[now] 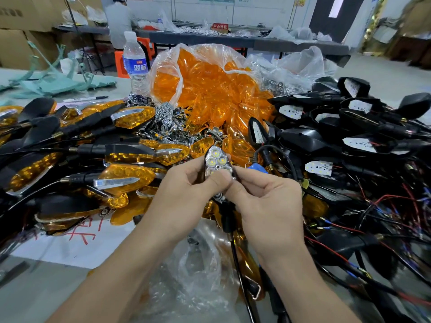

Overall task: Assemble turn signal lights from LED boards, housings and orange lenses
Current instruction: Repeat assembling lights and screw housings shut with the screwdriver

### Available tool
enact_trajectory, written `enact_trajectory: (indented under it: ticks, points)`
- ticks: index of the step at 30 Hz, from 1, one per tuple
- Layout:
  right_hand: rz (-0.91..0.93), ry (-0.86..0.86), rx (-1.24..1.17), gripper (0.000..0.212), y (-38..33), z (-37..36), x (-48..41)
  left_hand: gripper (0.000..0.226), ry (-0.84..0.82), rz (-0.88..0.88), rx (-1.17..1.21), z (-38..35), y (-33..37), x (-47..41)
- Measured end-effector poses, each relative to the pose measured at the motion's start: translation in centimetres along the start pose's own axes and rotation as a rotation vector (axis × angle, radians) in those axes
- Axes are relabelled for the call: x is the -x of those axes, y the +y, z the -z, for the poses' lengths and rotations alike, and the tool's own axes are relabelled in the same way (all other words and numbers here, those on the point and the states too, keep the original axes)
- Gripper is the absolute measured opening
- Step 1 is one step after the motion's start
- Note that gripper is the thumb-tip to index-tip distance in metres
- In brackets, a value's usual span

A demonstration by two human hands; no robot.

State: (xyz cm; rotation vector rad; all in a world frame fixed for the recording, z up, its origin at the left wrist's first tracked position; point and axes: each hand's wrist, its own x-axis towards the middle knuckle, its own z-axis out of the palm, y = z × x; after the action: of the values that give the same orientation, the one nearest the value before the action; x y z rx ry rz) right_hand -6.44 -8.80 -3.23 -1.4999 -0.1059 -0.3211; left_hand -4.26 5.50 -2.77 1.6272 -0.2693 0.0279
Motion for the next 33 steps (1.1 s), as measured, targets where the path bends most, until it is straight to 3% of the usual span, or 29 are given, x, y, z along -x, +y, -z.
enact_trajectory:
  ticks: [4, 8, 10, 16, 20, 23, 28, 31, 33]
  points:
    - [0.002, -0.026, 0.08, 0.025, -0.7, -0.5, 0.0, 0.023, 0.058, 0.082, 0.129, -0.1, 0.3, 0.0]
    - [0.118, 0.209, 0.34, 0.018, -1.0, 1.0, -0.7, 0.014, 0.251, 0.096, 0.264, 1.1, 0.9, -0.4]
    - [0.119, 0.217, 0.472, 0.018, -1.0, 1.9, -1.3, 0.016, 0.284, 0.1, 0.34, 2.1, 1.3, -0.6]
    - [0.213, -0.302, 1.098, 0.042, -0.7, 0.1, -1.7, 0.012, 0.302, 0.104, 0.345, 2.1, 1.3, -0.9]
    - [0.106, -0.548, 1.364, 0.062, -0.4, -0.7, -2.0, 0.011, 0.321, 0.092, 0.31, 2.3, 1.0, -1.1]
    - [0.119, -0.547, 1.406, 0.061, -0.4, -0.9, -1.8, 0.008, 0.322, 0.095, 0.283, 2.1, 0.7, -1.1]
    - [0.156, -0.184, 1.131, 0.031, -0.4, 1.0, -1.6, 0.007, 0.314, 0.102, 0.281, 2.1, 0.5, -1.2]
    - [0.157, -0.204, 1.234, 0.017, -0.2, 2.0, -1.5, 0.007, 0.298, 0.1, 0.271, 2.2, 0.3, -1.2]
    - [0.138, -0.275, 1.322, 0.029, 0.0, 1.8, -1.3, 0.007, 0.283, 0.097, 0.251, 2.2, 0.2, -1.2]
